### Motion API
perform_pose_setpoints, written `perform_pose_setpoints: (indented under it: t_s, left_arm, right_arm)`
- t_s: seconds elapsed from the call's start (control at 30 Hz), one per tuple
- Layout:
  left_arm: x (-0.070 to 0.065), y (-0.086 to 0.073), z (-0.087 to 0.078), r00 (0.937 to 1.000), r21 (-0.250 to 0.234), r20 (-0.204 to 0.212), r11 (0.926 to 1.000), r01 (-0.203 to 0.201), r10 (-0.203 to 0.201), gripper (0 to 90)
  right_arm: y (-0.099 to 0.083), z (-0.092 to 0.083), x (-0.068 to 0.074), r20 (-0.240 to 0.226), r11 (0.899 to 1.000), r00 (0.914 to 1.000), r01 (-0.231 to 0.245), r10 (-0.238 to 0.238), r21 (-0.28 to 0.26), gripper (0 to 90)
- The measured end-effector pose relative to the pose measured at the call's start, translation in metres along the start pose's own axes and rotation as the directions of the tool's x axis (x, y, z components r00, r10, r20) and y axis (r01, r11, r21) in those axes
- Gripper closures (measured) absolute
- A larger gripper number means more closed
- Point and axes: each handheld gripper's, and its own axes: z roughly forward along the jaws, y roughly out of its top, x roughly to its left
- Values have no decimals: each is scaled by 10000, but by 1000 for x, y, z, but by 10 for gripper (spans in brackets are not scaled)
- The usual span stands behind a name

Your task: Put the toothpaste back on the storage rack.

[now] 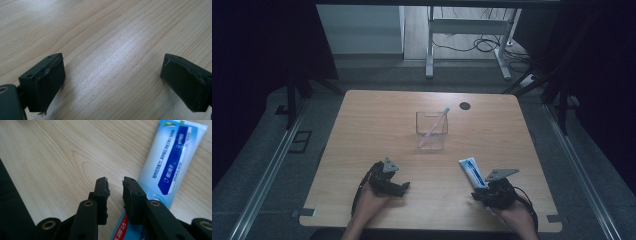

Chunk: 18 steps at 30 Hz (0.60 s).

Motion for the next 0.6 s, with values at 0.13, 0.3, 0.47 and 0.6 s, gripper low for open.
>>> perform_pose_setpoints:
  t_s: [0.13,0.3,0.47,0.6]
  left_arm:
    - [0,0,0,10000,0,1,10000,1,-1,59]
    - [0,0,0,10000,0,-2,10000,2,-2,59]
    - [0,0,0,10000,1,-4,10000,-1,1,59]
    - [0,0,0,10000,0,-2,10000,1,-1,59]
  right_arm:
    - [-2,-3,-4,-20,10000,10000,43,-43,79,727]
    - [-3,-7,-8,33,9999,10000,-61,60,135,724]
    - [-7,-11,-14,180,9998,9997,-188,188,49,708]
    - [-7,-11,-13,125,9992,9992,-380,379,152,687]
